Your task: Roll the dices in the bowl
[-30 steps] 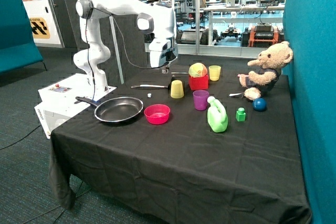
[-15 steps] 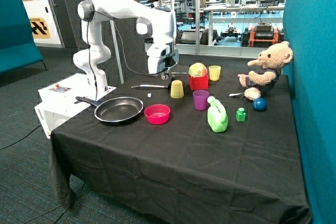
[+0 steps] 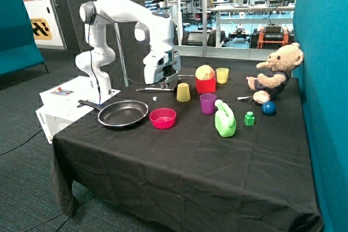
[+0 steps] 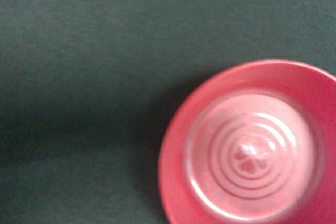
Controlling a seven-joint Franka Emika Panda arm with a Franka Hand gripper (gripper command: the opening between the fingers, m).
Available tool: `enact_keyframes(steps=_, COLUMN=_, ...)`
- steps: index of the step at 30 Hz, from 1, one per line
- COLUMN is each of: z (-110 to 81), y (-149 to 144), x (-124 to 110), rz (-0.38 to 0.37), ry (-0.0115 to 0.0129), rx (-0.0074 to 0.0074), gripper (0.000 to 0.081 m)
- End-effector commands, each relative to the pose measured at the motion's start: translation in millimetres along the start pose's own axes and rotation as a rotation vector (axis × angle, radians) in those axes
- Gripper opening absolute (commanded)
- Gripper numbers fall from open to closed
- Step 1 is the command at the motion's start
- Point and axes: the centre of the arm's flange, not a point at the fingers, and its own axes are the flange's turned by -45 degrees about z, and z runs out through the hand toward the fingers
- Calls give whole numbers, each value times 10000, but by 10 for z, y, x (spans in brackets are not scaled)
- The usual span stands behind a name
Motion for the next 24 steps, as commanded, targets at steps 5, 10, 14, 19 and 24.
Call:
enact_keyframes(steps=5, z=119, y=362, x=-141, rz=388, ry=61, rx=-3, gripper=0)
enact_keyframes(steps=10, z=141, y=351, x=-158, rz=346, ry=61, rx=-3, gripper=0)
enact_keyframes(steps=14, z=168, y=296, x=-154, rz=256, ry=61, rx=-4, gripper=0)
enact_keyframes(steps=19, z=204, y=193, x=-116, rz=78, ry=61, rx=-4, gripper=0)
enact_keyframes(steps=24, z=216, y=125, x=-93, rz=-35, ry=61, rx=-5, gripper=0)
